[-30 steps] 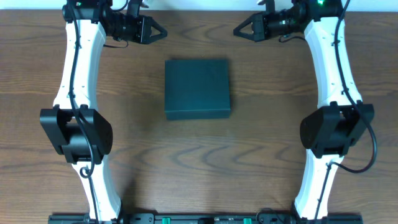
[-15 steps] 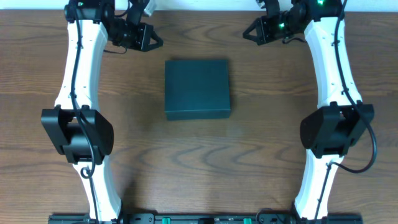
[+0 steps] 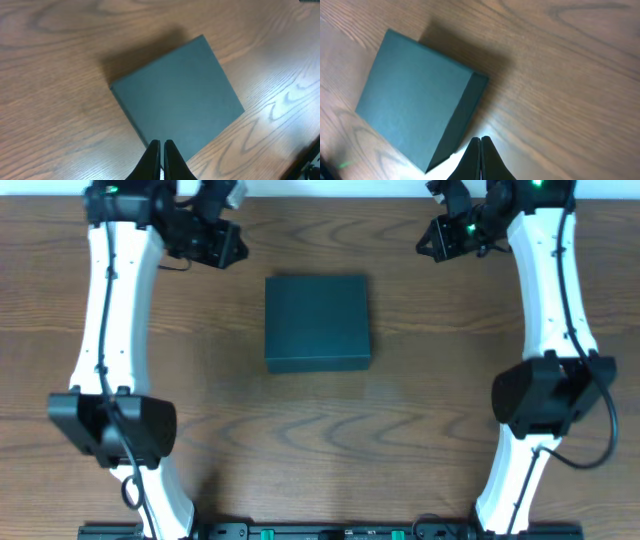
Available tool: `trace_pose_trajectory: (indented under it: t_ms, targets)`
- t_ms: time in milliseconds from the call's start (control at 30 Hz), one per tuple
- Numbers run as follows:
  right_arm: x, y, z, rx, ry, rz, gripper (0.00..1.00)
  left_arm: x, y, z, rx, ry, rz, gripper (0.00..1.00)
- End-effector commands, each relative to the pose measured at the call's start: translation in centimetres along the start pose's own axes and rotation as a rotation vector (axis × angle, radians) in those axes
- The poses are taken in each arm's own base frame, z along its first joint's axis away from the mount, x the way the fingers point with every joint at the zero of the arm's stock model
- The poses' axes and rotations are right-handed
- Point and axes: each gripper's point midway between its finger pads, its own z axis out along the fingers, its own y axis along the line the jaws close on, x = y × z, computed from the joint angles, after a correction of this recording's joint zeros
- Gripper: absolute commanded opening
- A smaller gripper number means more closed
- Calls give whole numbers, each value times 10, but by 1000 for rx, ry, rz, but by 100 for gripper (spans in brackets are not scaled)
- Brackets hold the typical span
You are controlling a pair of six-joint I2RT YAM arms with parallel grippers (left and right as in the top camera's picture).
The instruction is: Pack container
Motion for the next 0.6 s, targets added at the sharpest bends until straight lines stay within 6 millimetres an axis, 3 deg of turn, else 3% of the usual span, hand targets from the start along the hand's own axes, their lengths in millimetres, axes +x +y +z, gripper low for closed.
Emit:
trace_pose_trajectory:
  t_ms: [0,100,233,400,567]
  targets:
    - [-6,26,-54,106,-67,-92,1,-7,0,-57,2,-129,-4,6]
    - [-3,51,-78,95,-97,-122,1,4,3,-88,23,-184,-49,6]
    - [17,90,-109,95,-119,-178,2,25,-16,-108,16,-234,-18,6]
    - [61,118,-122,115,-135,-231,2,67,-41,-108,-136,-212,5,6]
    - [127,149,-112,61,-153,-294,1,138,-92,-94,-147,-114,86,6]
